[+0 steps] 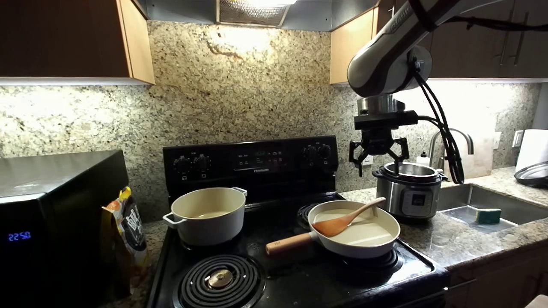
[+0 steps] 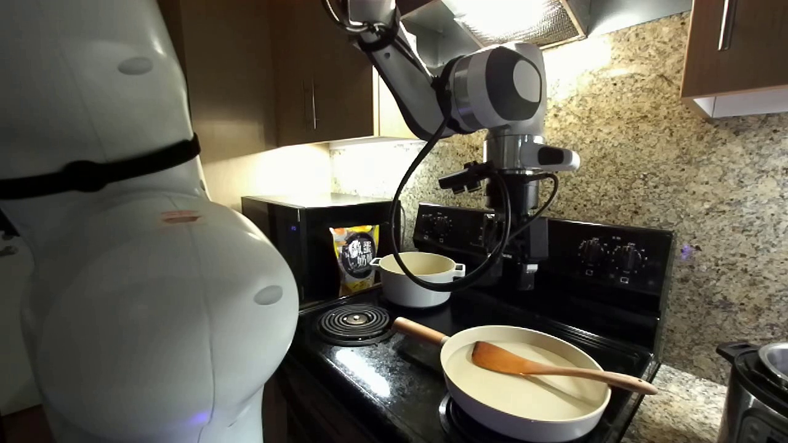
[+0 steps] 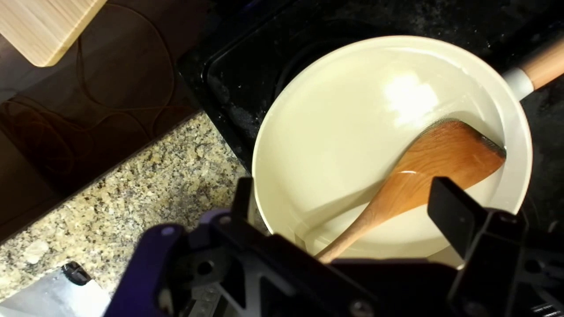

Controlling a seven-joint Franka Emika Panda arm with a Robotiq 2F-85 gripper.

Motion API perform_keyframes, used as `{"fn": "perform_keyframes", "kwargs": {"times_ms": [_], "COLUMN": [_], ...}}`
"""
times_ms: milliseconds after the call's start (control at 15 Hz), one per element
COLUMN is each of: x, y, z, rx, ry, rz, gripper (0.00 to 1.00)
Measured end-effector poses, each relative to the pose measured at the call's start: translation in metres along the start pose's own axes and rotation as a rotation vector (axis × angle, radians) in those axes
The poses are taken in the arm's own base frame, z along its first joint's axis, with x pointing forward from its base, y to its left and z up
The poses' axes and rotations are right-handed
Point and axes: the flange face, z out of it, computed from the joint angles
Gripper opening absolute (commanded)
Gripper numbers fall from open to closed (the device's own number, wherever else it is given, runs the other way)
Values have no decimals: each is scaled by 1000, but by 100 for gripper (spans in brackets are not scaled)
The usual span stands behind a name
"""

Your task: Stir the water in the pan with the spatula

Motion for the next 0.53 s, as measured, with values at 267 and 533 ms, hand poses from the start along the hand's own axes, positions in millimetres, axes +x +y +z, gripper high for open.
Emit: {"fn": "perform_keyframes", "kwargs": {"times_ms": [267, 533], "x": [-1, -3], "y": [-1, -12], "z": [0, 2], "rx": [0, 4], "ry": [1, 16], "rz": [7, 80], "gripper": [100, 100]}}
